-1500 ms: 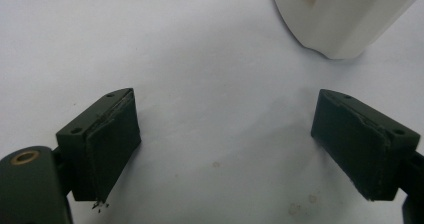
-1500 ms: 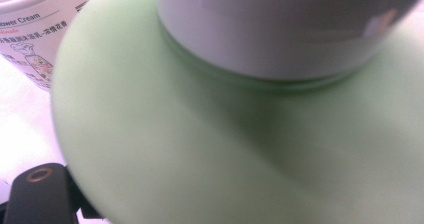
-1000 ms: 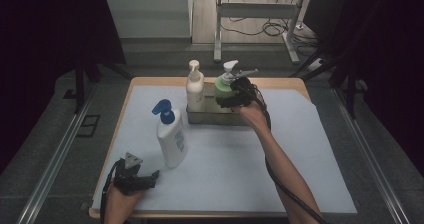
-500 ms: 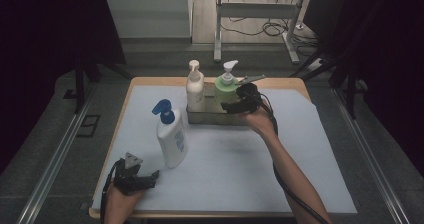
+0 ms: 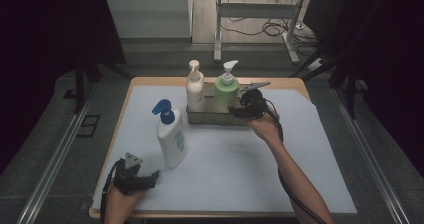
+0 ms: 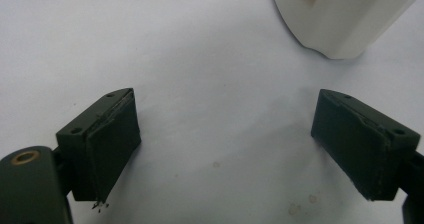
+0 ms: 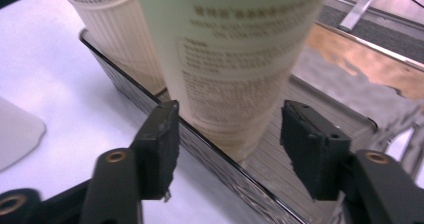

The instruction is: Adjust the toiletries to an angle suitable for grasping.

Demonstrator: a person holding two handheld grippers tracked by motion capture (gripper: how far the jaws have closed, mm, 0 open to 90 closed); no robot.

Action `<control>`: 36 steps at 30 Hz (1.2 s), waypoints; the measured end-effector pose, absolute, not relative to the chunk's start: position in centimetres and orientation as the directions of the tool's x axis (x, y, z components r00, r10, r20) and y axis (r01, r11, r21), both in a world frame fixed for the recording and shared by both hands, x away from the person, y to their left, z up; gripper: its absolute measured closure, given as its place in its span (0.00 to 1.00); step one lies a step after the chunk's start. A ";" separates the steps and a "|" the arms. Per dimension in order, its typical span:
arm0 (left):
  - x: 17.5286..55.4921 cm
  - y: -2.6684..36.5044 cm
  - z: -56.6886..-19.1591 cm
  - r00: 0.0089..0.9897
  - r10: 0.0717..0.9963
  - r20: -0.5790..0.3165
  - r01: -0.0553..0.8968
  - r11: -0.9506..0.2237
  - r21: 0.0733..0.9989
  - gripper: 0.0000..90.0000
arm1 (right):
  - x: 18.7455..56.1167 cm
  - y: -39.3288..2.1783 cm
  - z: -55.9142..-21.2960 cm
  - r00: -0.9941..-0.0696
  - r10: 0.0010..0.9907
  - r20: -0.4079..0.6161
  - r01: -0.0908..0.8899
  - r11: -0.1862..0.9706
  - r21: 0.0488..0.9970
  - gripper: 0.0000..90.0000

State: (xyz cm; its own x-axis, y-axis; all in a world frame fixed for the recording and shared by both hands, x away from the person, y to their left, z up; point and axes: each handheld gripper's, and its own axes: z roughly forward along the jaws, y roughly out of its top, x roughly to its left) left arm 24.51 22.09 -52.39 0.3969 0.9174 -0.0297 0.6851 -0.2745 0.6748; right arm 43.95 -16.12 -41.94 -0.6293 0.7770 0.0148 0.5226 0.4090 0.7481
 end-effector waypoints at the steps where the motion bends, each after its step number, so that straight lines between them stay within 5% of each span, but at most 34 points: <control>1: 24.5 22.1 -52.4 0.397 0.917 -0.029 0.685 -0.275 0.675 0.13 | 43.9 -16.2 -42.0 -0.627 0.779 0.015 0.525 0.408 0.747 0.50; 19: 24.5 22.1 -52.4 0.397 0.917 -0.030 0.685 -0.275 0.675 0.13 | 45.4 -17.9 -42.8 -0.540 0.841 -0.019 0.560 0.377 0.738 0.95; 36: 24.5 22.1 -52.4 0.398 0.917 -0.030 0.685 -0.275 0.674 0.13 | 47.4 -16.3 -44.7 -0.499 0.866 -0.019 0.595 0.359 0.719 0.98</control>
State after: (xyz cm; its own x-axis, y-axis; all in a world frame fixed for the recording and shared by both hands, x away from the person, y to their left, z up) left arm 24.52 22.11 -52.38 0.3979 0.9170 -0.0297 0.6851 -0.2755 0.6743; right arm 47.39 -16.35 -44.74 -0.4991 0.8663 -0.0192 0.5954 0.3589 0.7188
